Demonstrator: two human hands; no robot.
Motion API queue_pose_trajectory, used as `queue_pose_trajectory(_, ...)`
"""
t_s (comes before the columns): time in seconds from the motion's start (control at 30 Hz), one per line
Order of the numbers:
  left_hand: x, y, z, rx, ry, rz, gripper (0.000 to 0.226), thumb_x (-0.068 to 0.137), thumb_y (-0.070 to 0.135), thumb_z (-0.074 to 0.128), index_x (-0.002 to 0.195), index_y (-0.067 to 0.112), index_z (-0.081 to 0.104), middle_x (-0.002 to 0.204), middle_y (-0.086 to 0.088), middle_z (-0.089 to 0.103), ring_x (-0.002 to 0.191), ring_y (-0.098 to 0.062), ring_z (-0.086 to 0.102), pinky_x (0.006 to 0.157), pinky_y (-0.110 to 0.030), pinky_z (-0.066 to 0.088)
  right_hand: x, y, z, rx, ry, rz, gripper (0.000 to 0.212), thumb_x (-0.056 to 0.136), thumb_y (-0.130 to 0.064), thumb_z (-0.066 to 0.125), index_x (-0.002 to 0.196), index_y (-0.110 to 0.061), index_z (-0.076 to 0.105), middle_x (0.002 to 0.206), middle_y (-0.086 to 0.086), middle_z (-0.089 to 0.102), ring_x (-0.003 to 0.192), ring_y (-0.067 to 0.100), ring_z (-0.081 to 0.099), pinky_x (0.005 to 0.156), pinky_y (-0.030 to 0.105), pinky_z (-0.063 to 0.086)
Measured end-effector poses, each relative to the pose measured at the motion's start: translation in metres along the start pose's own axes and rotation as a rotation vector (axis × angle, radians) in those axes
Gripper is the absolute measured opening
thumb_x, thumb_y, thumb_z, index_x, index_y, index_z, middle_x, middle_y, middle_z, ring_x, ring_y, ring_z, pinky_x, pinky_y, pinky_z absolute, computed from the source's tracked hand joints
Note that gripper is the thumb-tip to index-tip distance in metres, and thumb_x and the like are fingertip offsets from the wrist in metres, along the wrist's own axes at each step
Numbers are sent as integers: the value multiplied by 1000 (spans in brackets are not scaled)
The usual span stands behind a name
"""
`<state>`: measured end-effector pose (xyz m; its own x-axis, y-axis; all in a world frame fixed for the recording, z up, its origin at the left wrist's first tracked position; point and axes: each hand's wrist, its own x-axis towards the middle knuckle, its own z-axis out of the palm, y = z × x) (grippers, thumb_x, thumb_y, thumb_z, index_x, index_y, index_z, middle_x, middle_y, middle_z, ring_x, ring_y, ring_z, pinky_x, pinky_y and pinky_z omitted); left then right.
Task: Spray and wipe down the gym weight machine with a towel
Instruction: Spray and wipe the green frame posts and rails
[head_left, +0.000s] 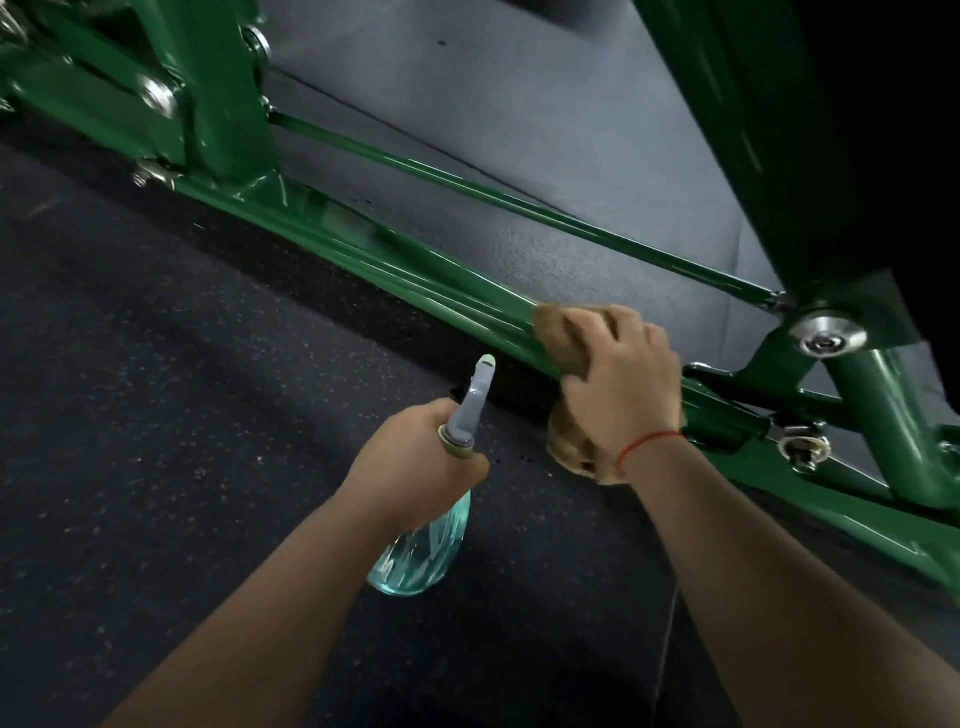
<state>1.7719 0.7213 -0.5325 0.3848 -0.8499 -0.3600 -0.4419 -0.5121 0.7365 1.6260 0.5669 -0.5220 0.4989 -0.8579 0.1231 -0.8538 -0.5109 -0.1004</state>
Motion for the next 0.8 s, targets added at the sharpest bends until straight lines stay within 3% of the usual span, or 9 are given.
queue_pose_trajectory(0.1,-4,9,12,11,-36,24,12,83,26,65,93,19,62,80,0,67,64,-18,56,60,-35,47,0,40,-23,-48,-89,213,44,88,-31,57,131,-37,56,116,3,56,101,27,51,94,43,40)
queue_pose_trajectory(0.17,-4,14,20,-6,-62,46,12,84,26,65,92,19,61,78,0,66,60,-16,54,59,-35,48,6,60,-33,9,-165,346,27,88,-34,53,113,-33,61,101,2,56,89,26,49,89,41,36)
queue_pose_trajectory(0.27,-4,23,32,-41,-102,65,12,83,26,66,92,20,62,78,-2,68,58,-15,54,59,-37,50,10,74,-37,137,-223,413,24,85,-42,46,98,-26,58,94,5,62,82,28,54,89,42,46)
queue_pose_trajectory(0.37,-2,31,42,-60,-132,56,15,81,26,67,94,19,64,77,-1,67,57,-15,51,57,-34,45,-11,73,-32,96,-71,236,25,89,-34,58,113,-26,59,100,3,58,81,22,54,73,32,45)
queue_pose_trajectory(0.47,1,35,51,-88,-155,47,17,81,25,67,95,15,64,75,-6,66,56,-16,48,58,-35,43,-48,84,-13,-18,82,-58,66,75,-20,73,138,-30,54,138,8,47,119,37,45,96,54,43)
queue_pose_trajectory(0.53,2,35,56,-98,-161,43,16,81,24,67,94,14,65,72,-5,63,57,-16,47,58,-35,43,-66,98,1,-49,154,-163,74,73,-15,75,141,-30,54,149,10,39,132,40,35,101,63,36)
queue_pose_trajectory(0.6,2,34,61,-96,-169,38,16,82,24,67,94,15,65,68,1,59,55,-16,47,58,-35,43,-80,109,9,-58,202,-217,75,73,-8,77,140,-33,54,154,8,37,140,38,31,104,62,29)
queue_pose_trajectory(0.73,3,37,74,-96,-212,23,14,80,26,68,92,18,65,69,2,60,54,-14,46,56,-33,42,-107,128,21,-138,98,-413,76,64,-3,80,131,-32,62,149,3,44,135,36,39,94,54,37)
queue_pose_trajectory(0.8,4,41,80,-103,-242,7,12,81,25,68,91,19,65,65,3,58,50,-12,46,52,-29,41,-119,139,33,-143,-5,-328,69,63,-4,82,126,-28,67,143,7,50,125,39,46,88,55,44)
